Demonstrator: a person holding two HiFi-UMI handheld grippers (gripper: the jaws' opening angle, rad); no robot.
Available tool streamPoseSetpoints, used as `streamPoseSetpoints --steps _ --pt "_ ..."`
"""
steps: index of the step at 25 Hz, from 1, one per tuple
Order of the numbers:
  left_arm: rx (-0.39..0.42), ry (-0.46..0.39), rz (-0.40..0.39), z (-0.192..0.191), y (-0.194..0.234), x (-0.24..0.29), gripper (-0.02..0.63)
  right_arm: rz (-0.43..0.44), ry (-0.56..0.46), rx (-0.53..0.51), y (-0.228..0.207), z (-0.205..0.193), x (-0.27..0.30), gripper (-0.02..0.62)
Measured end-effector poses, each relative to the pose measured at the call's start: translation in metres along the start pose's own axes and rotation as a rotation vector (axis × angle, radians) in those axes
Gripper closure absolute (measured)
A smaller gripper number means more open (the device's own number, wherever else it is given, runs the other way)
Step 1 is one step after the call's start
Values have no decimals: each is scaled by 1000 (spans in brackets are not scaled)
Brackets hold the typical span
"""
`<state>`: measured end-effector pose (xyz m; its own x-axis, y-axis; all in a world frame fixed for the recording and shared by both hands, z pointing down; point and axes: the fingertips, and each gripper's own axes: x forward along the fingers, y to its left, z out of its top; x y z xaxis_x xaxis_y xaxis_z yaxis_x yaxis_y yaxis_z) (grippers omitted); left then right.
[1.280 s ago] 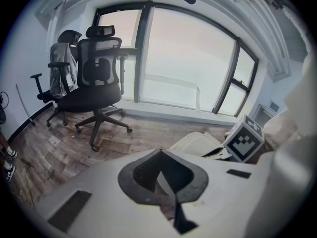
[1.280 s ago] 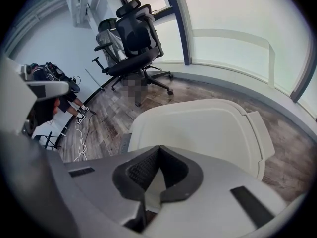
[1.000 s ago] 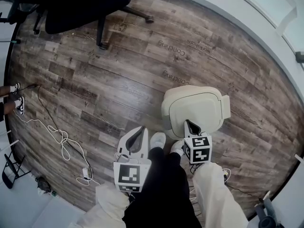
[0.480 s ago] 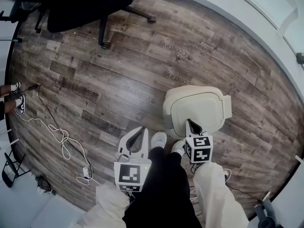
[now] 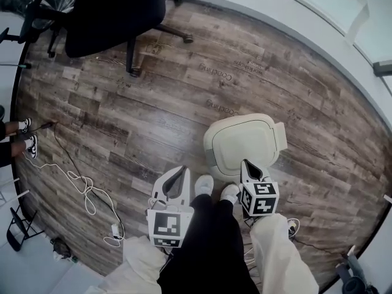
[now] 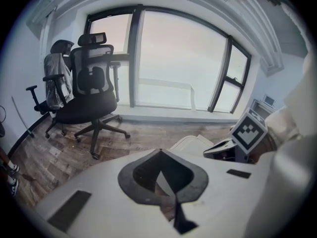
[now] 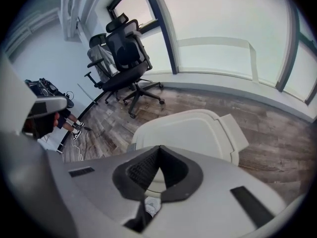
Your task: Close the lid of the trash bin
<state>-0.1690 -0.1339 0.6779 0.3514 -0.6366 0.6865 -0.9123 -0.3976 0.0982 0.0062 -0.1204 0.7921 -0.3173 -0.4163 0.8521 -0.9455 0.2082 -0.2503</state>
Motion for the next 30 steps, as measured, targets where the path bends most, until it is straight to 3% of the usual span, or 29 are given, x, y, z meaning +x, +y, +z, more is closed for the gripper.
streamPoseSetpoints --steps 7,14,21,30 --pt "88 -65 -59 75 -42 -43 601 -2 -141 45 -4 46 -113 572" --pt "157 -125 -104 145 -98 -108 601 -64 -315 91 -13 92 -256 572" --pt "229 -252 -131 245 -140 -189 601 -98 -558 88 -4 151 -418 572" --pt "226 -382 -164 315 -198 -291 601 -124 -700 68 17 160 -573 572"
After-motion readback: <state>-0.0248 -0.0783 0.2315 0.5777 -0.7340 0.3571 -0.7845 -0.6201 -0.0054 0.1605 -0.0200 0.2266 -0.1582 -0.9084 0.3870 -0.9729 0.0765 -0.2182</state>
